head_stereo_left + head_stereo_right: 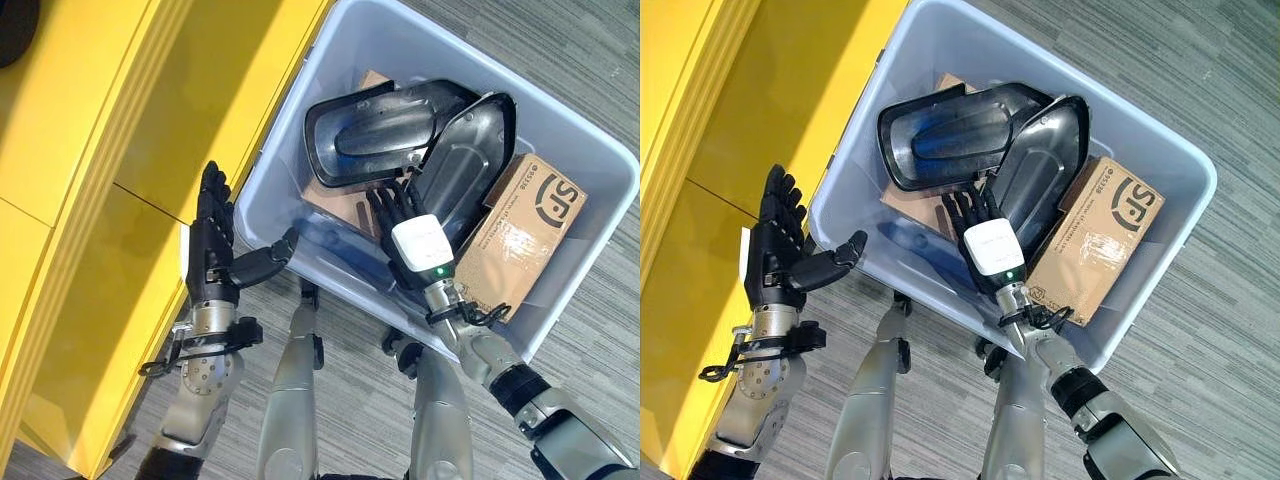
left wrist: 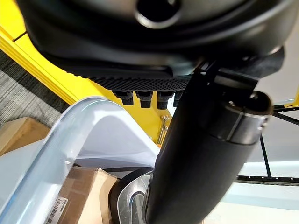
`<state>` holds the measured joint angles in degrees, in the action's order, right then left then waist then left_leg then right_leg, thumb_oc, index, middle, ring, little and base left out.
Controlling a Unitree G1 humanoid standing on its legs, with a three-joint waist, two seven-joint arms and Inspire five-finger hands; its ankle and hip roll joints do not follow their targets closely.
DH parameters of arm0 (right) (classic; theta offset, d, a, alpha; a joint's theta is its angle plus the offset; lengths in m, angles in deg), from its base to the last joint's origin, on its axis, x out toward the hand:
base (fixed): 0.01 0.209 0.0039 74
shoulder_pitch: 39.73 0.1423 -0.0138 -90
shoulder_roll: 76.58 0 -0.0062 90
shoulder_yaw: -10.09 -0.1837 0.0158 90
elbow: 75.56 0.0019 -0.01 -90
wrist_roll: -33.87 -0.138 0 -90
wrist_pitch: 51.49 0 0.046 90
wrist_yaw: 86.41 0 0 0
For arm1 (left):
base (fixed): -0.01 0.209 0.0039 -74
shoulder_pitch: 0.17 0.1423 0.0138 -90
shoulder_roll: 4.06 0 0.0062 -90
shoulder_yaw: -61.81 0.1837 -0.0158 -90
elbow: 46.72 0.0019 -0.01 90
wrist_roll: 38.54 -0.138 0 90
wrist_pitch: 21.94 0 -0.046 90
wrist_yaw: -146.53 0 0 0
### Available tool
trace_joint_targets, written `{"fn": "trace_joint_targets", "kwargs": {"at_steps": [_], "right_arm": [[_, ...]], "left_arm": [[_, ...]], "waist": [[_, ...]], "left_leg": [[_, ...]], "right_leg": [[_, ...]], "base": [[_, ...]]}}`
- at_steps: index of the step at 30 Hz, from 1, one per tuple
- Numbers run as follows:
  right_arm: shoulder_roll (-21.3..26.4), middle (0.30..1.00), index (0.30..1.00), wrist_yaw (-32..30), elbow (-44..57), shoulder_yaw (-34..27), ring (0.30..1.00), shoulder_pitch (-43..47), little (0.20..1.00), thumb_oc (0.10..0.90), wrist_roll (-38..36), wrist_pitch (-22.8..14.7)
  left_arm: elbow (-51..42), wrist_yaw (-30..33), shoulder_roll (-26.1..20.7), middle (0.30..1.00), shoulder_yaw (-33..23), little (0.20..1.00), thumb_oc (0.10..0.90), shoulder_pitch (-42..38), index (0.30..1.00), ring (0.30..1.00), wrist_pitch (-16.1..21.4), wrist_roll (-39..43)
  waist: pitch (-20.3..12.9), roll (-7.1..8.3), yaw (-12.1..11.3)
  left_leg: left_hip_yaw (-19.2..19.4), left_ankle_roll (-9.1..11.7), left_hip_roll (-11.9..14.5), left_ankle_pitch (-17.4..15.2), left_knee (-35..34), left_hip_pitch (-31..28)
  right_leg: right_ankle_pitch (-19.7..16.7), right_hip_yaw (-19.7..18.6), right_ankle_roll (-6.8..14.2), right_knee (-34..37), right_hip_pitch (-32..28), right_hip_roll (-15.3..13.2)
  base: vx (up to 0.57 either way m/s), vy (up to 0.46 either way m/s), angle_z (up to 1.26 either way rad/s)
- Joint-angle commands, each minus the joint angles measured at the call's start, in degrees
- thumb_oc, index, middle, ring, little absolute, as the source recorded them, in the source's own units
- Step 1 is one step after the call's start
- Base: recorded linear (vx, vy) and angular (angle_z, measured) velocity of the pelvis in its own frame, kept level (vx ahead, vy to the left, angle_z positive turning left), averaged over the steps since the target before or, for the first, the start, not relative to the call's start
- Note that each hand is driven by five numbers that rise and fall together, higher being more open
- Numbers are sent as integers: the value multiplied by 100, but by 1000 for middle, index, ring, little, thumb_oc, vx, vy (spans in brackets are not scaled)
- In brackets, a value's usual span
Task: Move parts from the plastic box to the shelf.
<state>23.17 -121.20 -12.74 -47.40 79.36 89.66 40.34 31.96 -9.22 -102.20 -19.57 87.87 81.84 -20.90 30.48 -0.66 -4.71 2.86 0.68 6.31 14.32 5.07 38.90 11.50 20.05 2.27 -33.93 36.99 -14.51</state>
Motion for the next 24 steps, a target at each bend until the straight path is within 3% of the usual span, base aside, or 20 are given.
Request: {"fn": "trace_joint_targets", "kwargs": {"at_steps": [1,24], "right_arm": [[560,1000,1000,-43,-380,-618,1000,18,1000,900,-14,588],[755,1000,1000,-700,933,-1708,1000,-859,1000,900,-132,596]], "left_arm": [[-658,-56,-258,1000,-269,1000,900,-147,1000,1000,541,-192],[-746,69,-298,1000,-506,1000,900,90,1000,1000,535,-399]], "waist": [[-69,-37,-3],[-69,38,183]], "left_leg": [[66,221,99,-1082,764,-142],[123,218,138,-1138,848,-147]], "right_leg": [[-860,-377,455,1810,-744,65],[-834,-470,436,1705,-663,94]], "base": [[0,0,0],[0,0,0]]}}
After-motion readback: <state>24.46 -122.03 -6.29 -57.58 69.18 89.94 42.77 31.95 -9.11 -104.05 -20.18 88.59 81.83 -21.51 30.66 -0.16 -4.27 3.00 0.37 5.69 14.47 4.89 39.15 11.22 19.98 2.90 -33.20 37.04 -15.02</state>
